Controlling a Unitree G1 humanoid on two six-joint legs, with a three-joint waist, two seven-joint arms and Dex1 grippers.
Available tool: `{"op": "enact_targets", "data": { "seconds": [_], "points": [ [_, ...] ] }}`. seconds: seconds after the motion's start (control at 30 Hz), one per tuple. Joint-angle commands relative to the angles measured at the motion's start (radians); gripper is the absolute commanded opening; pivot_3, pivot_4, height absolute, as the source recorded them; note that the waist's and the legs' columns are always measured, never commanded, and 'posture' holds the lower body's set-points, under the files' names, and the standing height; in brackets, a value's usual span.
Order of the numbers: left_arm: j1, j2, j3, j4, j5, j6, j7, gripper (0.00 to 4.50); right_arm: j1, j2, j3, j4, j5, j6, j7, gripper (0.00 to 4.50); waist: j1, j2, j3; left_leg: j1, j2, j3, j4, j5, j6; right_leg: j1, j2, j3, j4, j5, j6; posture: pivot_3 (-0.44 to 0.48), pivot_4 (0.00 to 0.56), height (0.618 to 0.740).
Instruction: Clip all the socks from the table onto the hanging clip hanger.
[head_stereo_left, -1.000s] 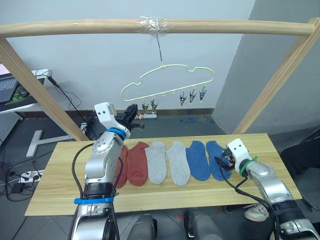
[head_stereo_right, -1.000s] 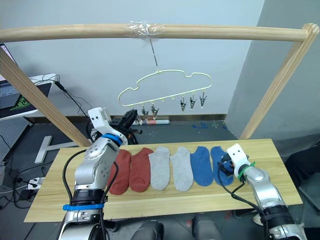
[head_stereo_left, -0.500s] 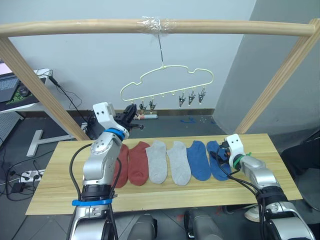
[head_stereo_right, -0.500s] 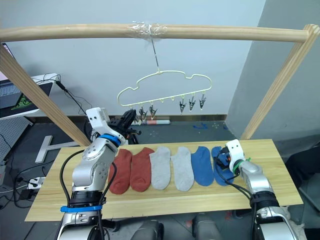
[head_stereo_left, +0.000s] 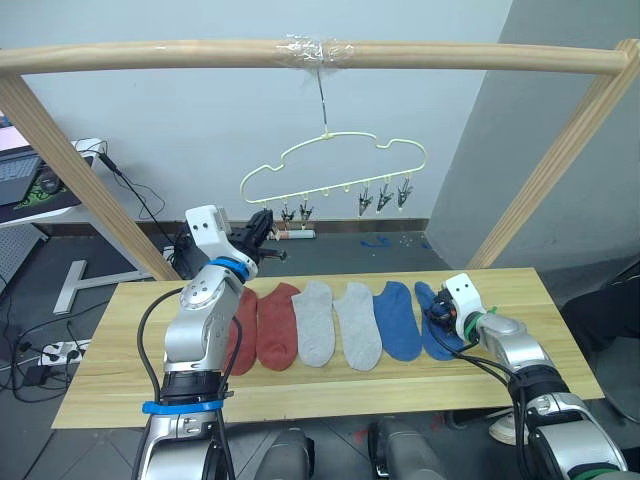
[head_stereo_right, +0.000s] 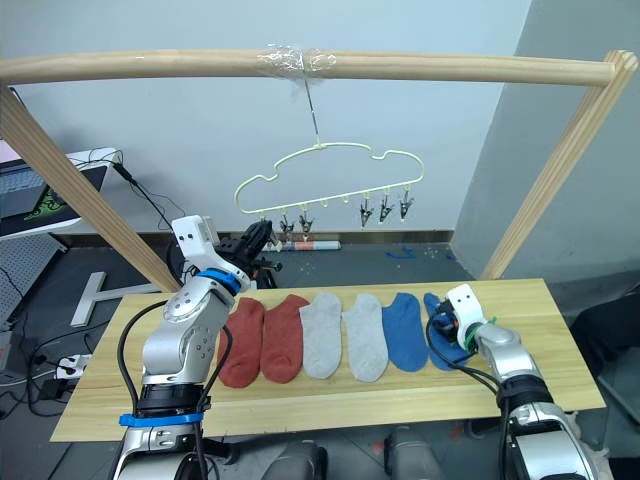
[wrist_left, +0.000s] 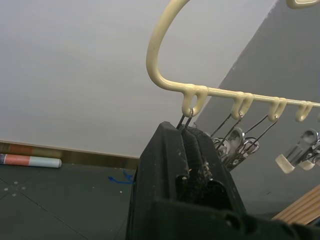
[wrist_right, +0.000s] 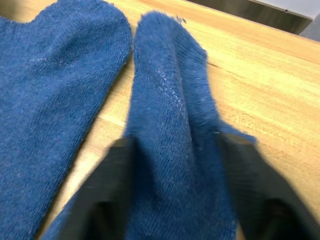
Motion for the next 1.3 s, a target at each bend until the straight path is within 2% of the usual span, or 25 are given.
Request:
{"op": "enact_targets", "data": {
  "seconds": [0.03, 0.13, 0.3, 0.4, 0.57, 0.73, 0.87, 1.0, 1.3],
  "points": [
    [0.001, 0.012, 0.002, -0.028, 0.007, 0.001, 0.001, 0.0, 0.029, -0.007, -0.008, 0.025, 0.001, 0.035, 0.016, 1.01, 0.0, 0.0, 0.0, 0.0, 0.0, 0.0, 0.0, 0.0, 0.0, 0.0, 0.0, 0.0, 0.0, 0.0, 0.0, -0.009, 0.181, 0.74],
    [0.0, 0.016, 0.005, -0.027, 0.007, 0.002, 0.001, 0.0, 0.053, -0.014, -0.011, -0.021, 0.0, 0.015, 0.033, 0.02, 0.0, 0.0, 0.0, 0.0, 0.0, 0.0, 0.0, 0.0, 0.0, 0.0, 0.0, 0.0, 0.0, 0.0, 0.0, -0.008, 0.186, 0.74],
    [0.007, 0.014, 0.021, -0.038, -0.025, 0.034, 0.001, 0.0, 0.099, -0.073, 0.041, -0.146, -0.072, -0.113, 0.045, 0.02, 0.001, 0.0, 0.0, 0.0, 0.0, 0.0, 0.0, 0.0, 0.0, 0.0, 0.0, 0.0, 0.0, 0.0, 0.0, -0.008, 0.189, 0.74],
    [0.012, 0.024, 0.027, -0.043, -0.042, 0.058, -0.011, 0.0, 0.124, -0.09, 0.052, -0.27, -0.065, -0.115, 0.079, 0.02, -0.002, 0.001, 0.001, -0.001, 0.0, 0.0, 0.0, 0.0, 0.0, 0.0, 0.0, 0.0, -0.001, 0.0, 0.0, -0.009, 0.192, 0.74],
    [0.002, 0.009, 0.082, -0.065, -0.17, 0.177, -0.012, 0.0, 0.158, -0.087, 0.086, -0.517, -0.063, -0.05, 0.136, 0.02, -0.009, 0.002, 0.002, 0.0, 0.002, -0.001, 0.0, 0.0, 0.0, -0.001, 0.001, 0.0, 0.0, 0.0, 0.0, -0.014, 0.193, 0.74],
    [-0.013, -0.006, 0.189, -0.078, -0.373, 0.347, 0.015, 0.0, 0.119, 0.011, 0.157, -0.69, -0.061, 0.076, 0.123, 0.02, -0.009, 0.002, 0.002, -0.001, 0.002, -0.002, -0.001, 0.0, 0.0, -0.001, 0.001, -0.001, 0.0, 0.0, 0.0, -0.015, 0.192, 0.74],
    [-0.017, 0.016, 0.195, -0.078, -0.402, 0.371, 0.008, 0.0, 0.056, 0.097, 0.207, -0.706, -0.072, 0.145, 0.107, 0.02, -0.009, 0.003, 0.002, -0.001, 0.002, -0.003, -0.001, 0.0, -0.001, -0.002, 0.001, -0.001, 0.0, 0.0, 0.0, -0.015, 0.192, 0.74],
    [-0.024, 0.017, 0.202, -0.079, -0.433, 0.381, 0.013, 0.0, -0.018, 0.175, 0.235, -0.648, -0.078, 0.172, 0.082, 0.02, -0.004, 0.003, 0.002, -0.001, 0.001, -0.004, -0.001, 0.0, -0.001, -0.002, 0.0, 0.0, -0.001, 0.0, 0.0, -0.005, 0.186, 0.74],
    [-0.002, 0.019, 0.187, -0.108, -0.44, 0.373, 0.021, 0.0, -0.137, 0.269, 0.291, -0.545, -0.083, 0.149, 0.085, 0.02, -0.001, 0.003, 0.002, -0.002, 0.001, -0.004, -0.002, 0.0, -0.002, -0.005, 0.0, 0.0, -0.001, 0.0, 0.0, 0.024, 0.179, 0.74]
  ]
}}
